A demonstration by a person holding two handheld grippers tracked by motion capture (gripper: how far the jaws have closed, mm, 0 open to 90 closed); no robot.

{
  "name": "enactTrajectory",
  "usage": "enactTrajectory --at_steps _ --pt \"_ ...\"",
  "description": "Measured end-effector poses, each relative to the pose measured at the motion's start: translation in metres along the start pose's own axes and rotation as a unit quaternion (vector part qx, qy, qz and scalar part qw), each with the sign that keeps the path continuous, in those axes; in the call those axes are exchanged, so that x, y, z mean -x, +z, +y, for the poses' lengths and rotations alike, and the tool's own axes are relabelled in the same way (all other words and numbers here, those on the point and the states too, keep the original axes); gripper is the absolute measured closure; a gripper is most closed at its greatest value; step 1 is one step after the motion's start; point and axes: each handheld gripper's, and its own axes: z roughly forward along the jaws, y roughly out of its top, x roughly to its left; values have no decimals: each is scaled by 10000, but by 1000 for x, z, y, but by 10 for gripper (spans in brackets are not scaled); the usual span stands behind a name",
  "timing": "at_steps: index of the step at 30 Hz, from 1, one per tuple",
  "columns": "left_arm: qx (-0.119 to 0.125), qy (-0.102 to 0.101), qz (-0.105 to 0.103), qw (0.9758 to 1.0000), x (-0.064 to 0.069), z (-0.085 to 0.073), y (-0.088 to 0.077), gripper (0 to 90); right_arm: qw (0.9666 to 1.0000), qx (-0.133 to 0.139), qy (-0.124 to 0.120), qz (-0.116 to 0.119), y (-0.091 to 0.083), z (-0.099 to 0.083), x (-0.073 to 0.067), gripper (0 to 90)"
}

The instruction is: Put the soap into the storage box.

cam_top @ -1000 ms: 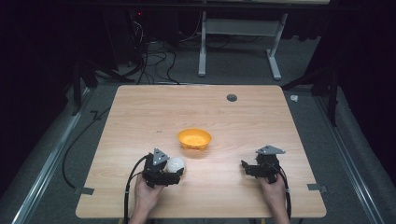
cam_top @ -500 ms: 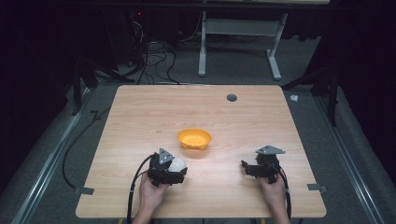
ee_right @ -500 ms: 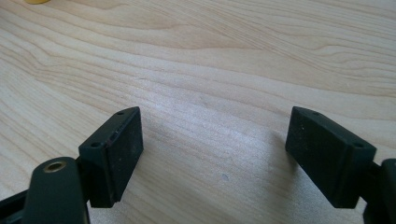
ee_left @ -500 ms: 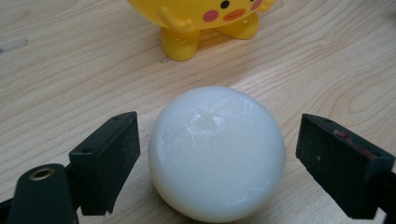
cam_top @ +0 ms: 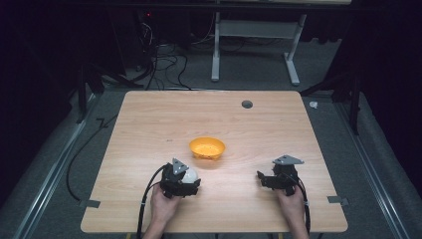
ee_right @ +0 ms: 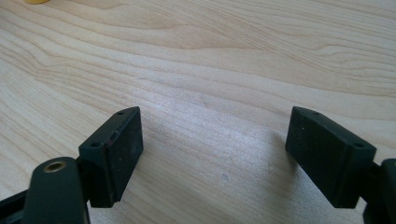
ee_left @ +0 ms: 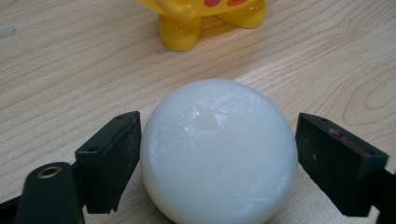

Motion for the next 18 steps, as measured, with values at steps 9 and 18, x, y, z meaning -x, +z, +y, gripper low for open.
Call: enactTrajectory --at_steps 9,18 --pt "-88 125 7 9999 0 -1 1 239 10000 0 -3 -3 0 0 0 199" --pt "-120 188 -92 9997 2 -1 -1 240 10000 2 -4 -4 0 0 0 198"
